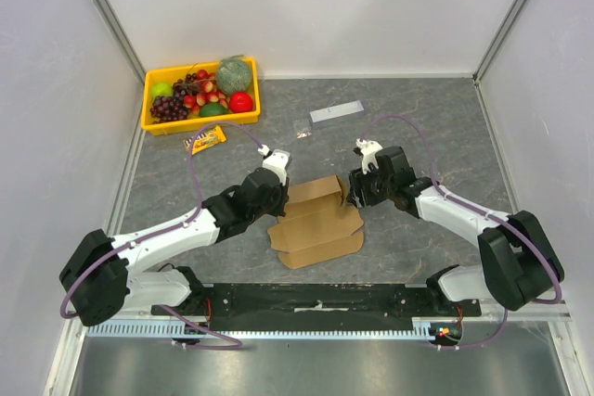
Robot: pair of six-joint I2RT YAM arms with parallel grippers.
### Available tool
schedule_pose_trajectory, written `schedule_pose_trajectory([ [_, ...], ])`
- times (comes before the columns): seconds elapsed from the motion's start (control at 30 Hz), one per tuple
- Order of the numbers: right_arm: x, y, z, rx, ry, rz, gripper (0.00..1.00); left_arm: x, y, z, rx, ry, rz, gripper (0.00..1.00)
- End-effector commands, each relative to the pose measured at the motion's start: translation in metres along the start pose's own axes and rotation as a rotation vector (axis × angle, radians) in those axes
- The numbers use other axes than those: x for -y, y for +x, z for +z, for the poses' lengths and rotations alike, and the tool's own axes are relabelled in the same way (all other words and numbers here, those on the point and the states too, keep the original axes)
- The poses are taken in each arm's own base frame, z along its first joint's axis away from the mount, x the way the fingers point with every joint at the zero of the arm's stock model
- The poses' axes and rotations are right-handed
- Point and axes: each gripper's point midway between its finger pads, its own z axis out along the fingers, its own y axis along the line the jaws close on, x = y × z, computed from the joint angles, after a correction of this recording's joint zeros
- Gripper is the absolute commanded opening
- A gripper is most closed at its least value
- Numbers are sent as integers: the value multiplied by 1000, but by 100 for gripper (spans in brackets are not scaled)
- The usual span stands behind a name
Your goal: Fold the paper box
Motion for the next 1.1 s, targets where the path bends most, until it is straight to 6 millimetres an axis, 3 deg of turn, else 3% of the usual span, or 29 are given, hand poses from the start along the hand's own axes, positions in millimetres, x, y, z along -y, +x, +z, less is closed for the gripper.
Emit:
schedule_pose_trajectory([
  [0.0, -17, -19, 5, 93, -102, -46, 63, 4, -4, -2, 10, 13, -27, 2],
  [0.6, -49, -21, 11, 156, -213, -105, 62, 7, -5, 2, 6, 22, -18, 2],
  [1.07, -59, -20, 20, 210, -220, -138, 63, 8, -6, 3, 3, 26, -12, 2],
])
